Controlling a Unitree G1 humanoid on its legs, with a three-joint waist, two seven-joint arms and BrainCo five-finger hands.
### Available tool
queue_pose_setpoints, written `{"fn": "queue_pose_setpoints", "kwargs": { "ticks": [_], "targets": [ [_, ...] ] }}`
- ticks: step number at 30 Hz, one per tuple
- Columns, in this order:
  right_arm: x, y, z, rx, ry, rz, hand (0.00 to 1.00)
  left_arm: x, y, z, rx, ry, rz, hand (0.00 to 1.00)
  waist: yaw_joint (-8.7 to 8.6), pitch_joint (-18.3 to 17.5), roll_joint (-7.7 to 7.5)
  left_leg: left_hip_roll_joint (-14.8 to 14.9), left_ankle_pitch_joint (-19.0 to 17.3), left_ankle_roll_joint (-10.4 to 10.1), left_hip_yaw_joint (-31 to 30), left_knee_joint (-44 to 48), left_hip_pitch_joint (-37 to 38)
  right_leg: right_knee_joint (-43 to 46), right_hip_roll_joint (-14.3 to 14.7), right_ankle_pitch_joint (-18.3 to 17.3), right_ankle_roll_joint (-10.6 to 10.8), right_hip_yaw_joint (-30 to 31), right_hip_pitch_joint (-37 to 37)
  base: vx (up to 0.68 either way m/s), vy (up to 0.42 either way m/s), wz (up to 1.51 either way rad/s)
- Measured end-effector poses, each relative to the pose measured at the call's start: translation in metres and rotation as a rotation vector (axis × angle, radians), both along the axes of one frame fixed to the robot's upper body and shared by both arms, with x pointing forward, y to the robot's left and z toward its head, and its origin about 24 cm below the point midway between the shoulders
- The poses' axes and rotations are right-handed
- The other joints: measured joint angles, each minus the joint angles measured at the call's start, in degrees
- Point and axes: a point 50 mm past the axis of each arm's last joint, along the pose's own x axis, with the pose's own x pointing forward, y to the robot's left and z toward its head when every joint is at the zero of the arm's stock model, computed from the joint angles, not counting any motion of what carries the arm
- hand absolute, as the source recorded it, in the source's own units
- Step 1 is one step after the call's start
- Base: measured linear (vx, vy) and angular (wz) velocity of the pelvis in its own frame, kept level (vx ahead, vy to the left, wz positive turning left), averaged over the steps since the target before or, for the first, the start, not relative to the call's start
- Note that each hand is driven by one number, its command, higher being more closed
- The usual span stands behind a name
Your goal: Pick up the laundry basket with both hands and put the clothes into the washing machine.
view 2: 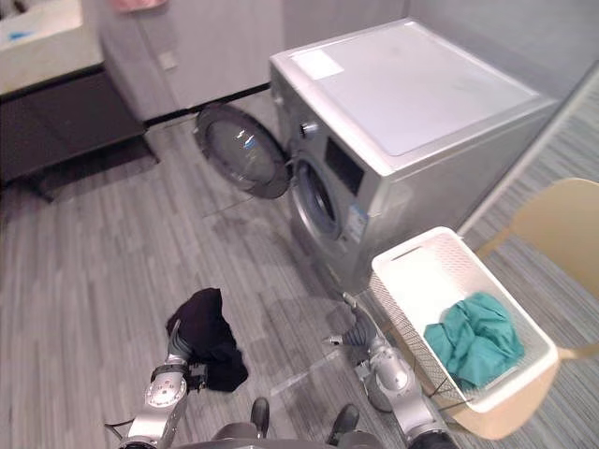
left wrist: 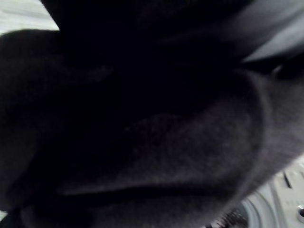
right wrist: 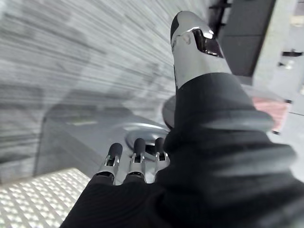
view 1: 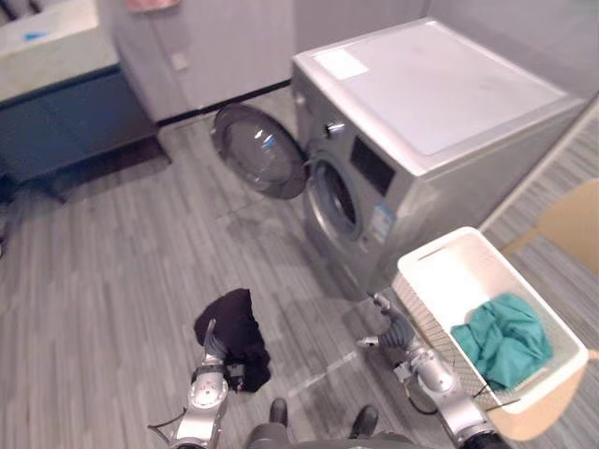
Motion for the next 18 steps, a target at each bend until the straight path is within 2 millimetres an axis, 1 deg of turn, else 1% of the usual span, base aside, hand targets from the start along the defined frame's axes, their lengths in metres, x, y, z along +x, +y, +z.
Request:
{"fn": "queue_pose_setpoints", "kwargs": {
  "ticks": [1, 2, 3, 4, 7, 8, 9, 10, 11, 12, 13, 14, 15, 16, 17, 18],
  "targets": [
    [-0.002, -0.001, -0.005, -0.005, 0.023, -0.015, 0.0, -0.001, -0.001, -0.002, -0.001, 0.01, -0.009, 1.0, 0.03, 0.14, -0.2, -0.07, 0.6, 0.82, 2.29, -0.04, -0.45, 0.86, -0.7, -0.53, 0.02, -1.07, -0.22, 0.01, 0.078, 1.18],
    [-0.008, -0.003, -0.014, -0.017, 0.071, -0.047, 0.0, -0.005, -0.004, -0.006, -0.009, 0.034, -0.027, 1.0, 0.13, 0.43, -0.23, -0.29, 0.99, 1.5, 8.33, -0.09, -0.77, 2.52, -1.8, -1.61, 0.31, -3.67, -0.35, 0.04, 0.076, 0.83],
    [-0.01, -0.003, -0.019, -0.013, 0.092, -0.059, 0.0, -0.009, -0.004, -0.008, -0.01, 0.048, -0.024, 1.0, 0.14, 0.51, -0.3, -0.21, 0.98, 1.53, 10.91, -0.21, -0.87, 3.38, -2.09, -2.15, 0.51, -4.38, -0.35, 0.04, 0.105, 0.79],
    [-0.014, 0.001, -0.025, -0.007, 0.124, -0.066, 0.0, -0.015, -0.001, -0.014, -0.008, 0.08, -0.014, 1.0, 0.17, 0.76, -0.75, -0.24, 1.07, 1.66, 12.43, -0.18, -0.81, 4.57, -2.43, -2.84, 0.82, -5.03, -0.1, 0.04, 0.075, 0.49],
    [-0.011, 0.009, -0.03, 0.0, 0.141, -0.087, 0.0, -0.034, 0.001, -0.03, -0.009, 0.18, 0.004, 1.0, 0.18, 1.47, -1.79, -1.04, 1.07, 1.66, 10.87, -0.42, -0.55, 5.02, -3.11, -3.37, 1.63, -4.65, 0.57, 0.04, 0.025, 0.29],
    [-0.011, 0.009, -0.032, 0.002, 0.149, -0.105, 0.0, -0.04, 0.0, -0.034, -0.017, 0.21, 0.009, 1.0, 0.19, 1.49, -1.84, -1.59, 1.02, 1.7, 10.57, -0.57, -0.26, 5.78, -3.8, -3.73, 2.11, -4.89, 0.69, 0.04, 0.048, 0.16],
    [-0.011, 0.008, -0.033, 0.005, 0.155, -0.123, 0.0, -0.044, -0.001, -0.036, -0.023, 0.222, 0.012, 1.0, 0.23, 1.56, -1.81, -2.37, 0.56, 2.22, 10.43, -0.51, -0.05, 7.18, -4.69, -4.76, 2.75, -5.24, 0.69, 0.04, 0.064, 0.23],
    [-0.01, 0.007, -0.033, 0.008, 0.158, -0.138, 0.0, -0.047, -0.003, -0.038, -0.028, 0.23, 0.014, 1.0, 0.01, 1.94, -1.83, -2.89, -1.18, 3.5, 10.45, 0.15, 0.32, 10.47, -6.43, -7.0, 3.58, -5.53, 0.5, 0.04, 0.123, 0.38],
    [-0.015, 0.006, -0.036, 0.0, 0.176, -0.159, 0.0, -0.051, -0.002, -0.039, -0.026, 0.24, 0.018, 1.0, 0.0, 3.01, -3.42, -4.67, -4.77, 3.78, 10.7, 3.69, 0.15, 19.95, -12.39, -12.11, 5.11, -5.46, -0.52, 0.02, 0.103, 0.43],
    [-0.018, 0.006, -0.038, -0.003, 0.187, -0.164, 0.0, -0.054, 0.0, -0.039, -0.022, 0.246, 0.02, 1.0, 0.04, 3.45, -4.17, -5.64, -6.05, 3.87, 10.54, 5.09, 0.04, 23.56, -14.76, -13.62, 4.84, -5.31, -0.61, 0.01, 0.091, 0.43],
    [-0.02, 0.004, -0.039, -0.007, 0.194, -0.166, 0.0, -0.059, 0.002, -0.041, -0.016, 0.259, 0.024, 1.0, -0.15, 3.56, -5.06, -6.86, -7.57, 4.08, 10.05, 6.21, 0.1, 30.2, -17.54, -14.9, 1.7, -2.07, -2.6, 0.05, 0.066, 0.32],
    [-0.018, 0.003, -0.038, -0.012, 0.188, -0.166, 0.0, -0.059, 0.002, -0.041, -0.017, 0.26, 0.022, 1.0, -0.38, 4.24, -5.05, -7.32, -8.32, 4.95, 9.88, 7.53, -0.02, 36.24, -18.32, -12.81, -2.17, 5.53, -6.21, 0.13, 0.152, 0.43],
    [-0.017, 0.002, -0.038, -0.016, 0.186, -0.165, 0.0, -0.058, 0.003, -0.04, -0.012, 0.255, 0.022, 1.0, -1.53, 4.71, -4.53, -7.49, -8.86, 5.71, 8.51, 8.19, 0.68, 43.81, -17.47, -8.56, -6.97, 14.99, -11.11, 0.2, 0.15, 0.51],
    [-0.017, 0.003, -0.038, -0.013, 0.186, -0.165, 0.0, -0.057, 0.005, -0.04, -0.007, 0.255, 0.021, 1.0, -1.81, 5.17, -4.23, -7.21, -9.08, 6.01, 6.74, 8.29, 1.47, 47.02, -16.75, -8.45, -4.76, 18.58, -13.2, 0.27, 0.089, 0.6],
    [-0.018, 0.004, -0.038, -0.002, 0.187, -0.169, 0.0, -0.052, 0.004, -0.038, -0.004, 0.241, 0.011, 1.0, -2.22, 5.83, -3.64, -6.13, -10.21, 6.26, 5.08, 8.56, 2.15, 45.34, -12.13, -12.58, -0.1, 22.07, -15.56, 0.21, -0.013, 0.43],
    [-0.018, 0.004, -0.038, 0.002, 0.185, -0.172, 0.0, -0.049, 0.004, -0.037, -0.001, 0.234, 0.01, 1.0, -2.25, 5.83, -3.84, -5.84, -10.49, 6.26, 4.76, 8.52, 2.45, 43.72, -10.82, -13.0, 0.39, 22.18, -16.3, 0.26, -0.022, 0.32]
  ]
}}
